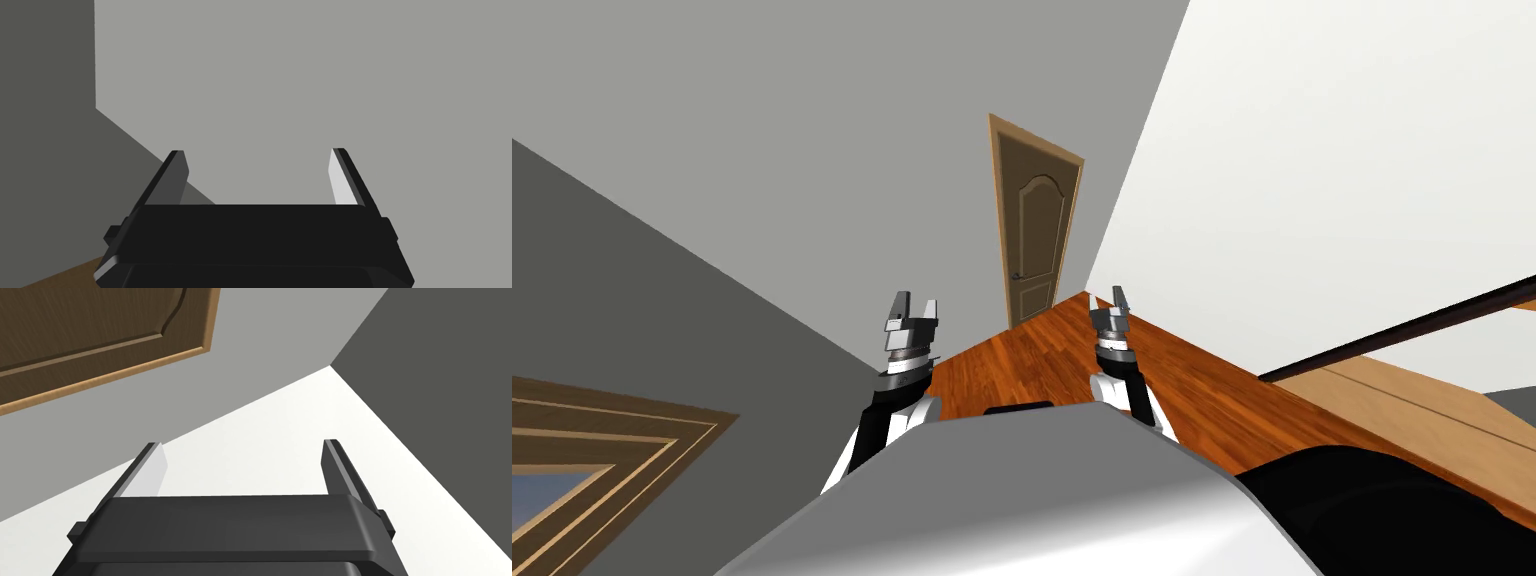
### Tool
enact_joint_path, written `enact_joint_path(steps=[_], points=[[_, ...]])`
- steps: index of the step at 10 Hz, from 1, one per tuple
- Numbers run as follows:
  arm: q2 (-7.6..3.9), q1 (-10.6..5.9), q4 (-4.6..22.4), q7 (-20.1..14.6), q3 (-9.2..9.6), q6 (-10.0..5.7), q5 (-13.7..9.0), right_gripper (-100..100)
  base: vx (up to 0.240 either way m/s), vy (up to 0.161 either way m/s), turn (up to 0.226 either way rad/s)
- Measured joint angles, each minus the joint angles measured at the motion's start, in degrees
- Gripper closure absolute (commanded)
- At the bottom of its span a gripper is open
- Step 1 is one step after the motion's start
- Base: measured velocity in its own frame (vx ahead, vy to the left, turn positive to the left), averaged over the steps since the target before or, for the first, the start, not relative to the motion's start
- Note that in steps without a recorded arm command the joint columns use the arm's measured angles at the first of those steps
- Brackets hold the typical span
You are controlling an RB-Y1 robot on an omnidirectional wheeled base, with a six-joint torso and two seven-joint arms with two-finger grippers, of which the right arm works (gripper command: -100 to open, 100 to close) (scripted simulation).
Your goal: Pull the door open
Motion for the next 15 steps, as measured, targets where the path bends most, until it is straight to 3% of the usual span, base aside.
enact_joint_path(steps=[2, 15], points=[[-0.56, -0.12, 1.92, -0.60, 0.19, -0.87, 0.54, -100, 0.094, 0.012, 0.034], [-4.53, -4.85, 16.99, -4.28, -0.04, -4.49, 4.04, -100, 0.088, 0.003, 0.052]])
